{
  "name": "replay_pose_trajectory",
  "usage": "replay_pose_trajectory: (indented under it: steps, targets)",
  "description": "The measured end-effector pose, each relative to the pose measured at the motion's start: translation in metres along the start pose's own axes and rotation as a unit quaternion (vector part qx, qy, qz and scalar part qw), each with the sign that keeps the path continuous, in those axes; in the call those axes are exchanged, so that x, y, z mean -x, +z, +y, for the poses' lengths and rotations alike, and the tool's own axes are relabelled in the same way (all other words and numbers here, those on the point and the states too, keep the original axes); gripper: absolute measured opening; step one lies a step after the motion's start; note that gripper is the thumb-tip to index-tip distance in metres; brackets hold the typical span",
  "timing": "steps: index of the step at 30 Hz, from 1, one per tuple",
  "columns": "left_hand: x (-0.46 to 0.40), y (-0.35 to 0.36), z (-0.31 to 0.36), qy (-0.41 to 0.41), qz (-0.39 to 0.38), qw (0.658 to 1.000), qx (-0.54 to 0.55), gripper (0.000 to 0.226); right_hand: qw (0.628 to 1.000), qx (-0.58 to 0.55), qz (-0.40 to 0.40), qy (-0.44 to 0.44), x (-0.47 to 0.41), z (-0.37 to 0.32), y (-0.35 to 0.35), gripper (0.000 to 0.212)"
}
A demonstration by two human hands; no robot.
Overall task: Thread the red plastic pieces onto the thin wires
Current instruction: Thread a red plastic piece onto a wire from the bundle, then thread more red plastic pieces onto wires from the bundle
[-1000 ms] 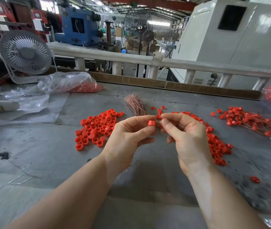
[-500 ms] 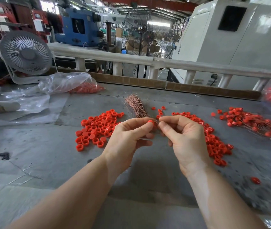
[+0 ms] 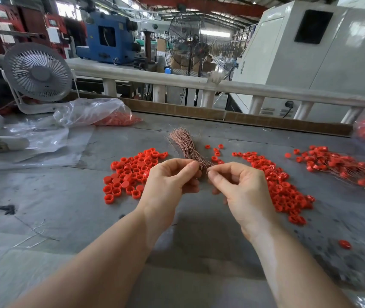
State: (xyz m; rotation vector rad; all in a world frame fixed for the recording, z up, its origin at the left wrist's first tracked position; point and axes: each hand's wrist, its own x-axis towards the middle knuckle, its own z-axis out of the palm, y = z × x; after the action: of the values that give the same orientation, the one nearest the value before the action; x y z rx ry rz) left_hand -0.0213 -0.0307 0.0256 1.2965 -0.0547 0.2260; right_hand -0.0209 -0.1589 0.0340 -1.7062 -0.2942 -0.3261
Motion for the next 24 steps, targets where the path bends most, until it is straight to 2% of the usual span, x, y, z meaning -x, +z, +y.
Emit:
replay_pose_trajectory:
  steps: [5, 11, 16, 20, 24]
  targets:
    - [-0.002, -0.001, -0.001, -0.006, 0.039, 0.998, 0.039, 0.011, 0.998, -0.001, -0.013, 0.061, 0.0, 0.001, 0.0, 0.016]
    - [-0.005, -0.004, 0.001, -0.016, 0.083, 0.994, 0.064, 0.017, 0.985, -0.101, -0.01, 0.14, -0.003, -0.006, -0.007, 0.014]
    - [-0.007, -0.006, 0.0, -0.023, 0.09, 0.994, 0.061, 0.019, 0.971, -0.162, -0.044, 0.171, -0.004, -0.008, -0.01, 0.009]
    - [-0.007, -0.007, -0.005, -0.022, 0.099, 0.995, 0.014, 0.018, 0.962, -0.21, -0.042, 0.168, -0.006, -0.006, -0.013, 0.011]
    - [-0.006, -0.005, -0.009, -0.006, 0.093, 0.994, -0.05, 0.016, 0.975, -0.16, -0.006, 0.153, -0.006, -0.003, -0.013, 0.02]
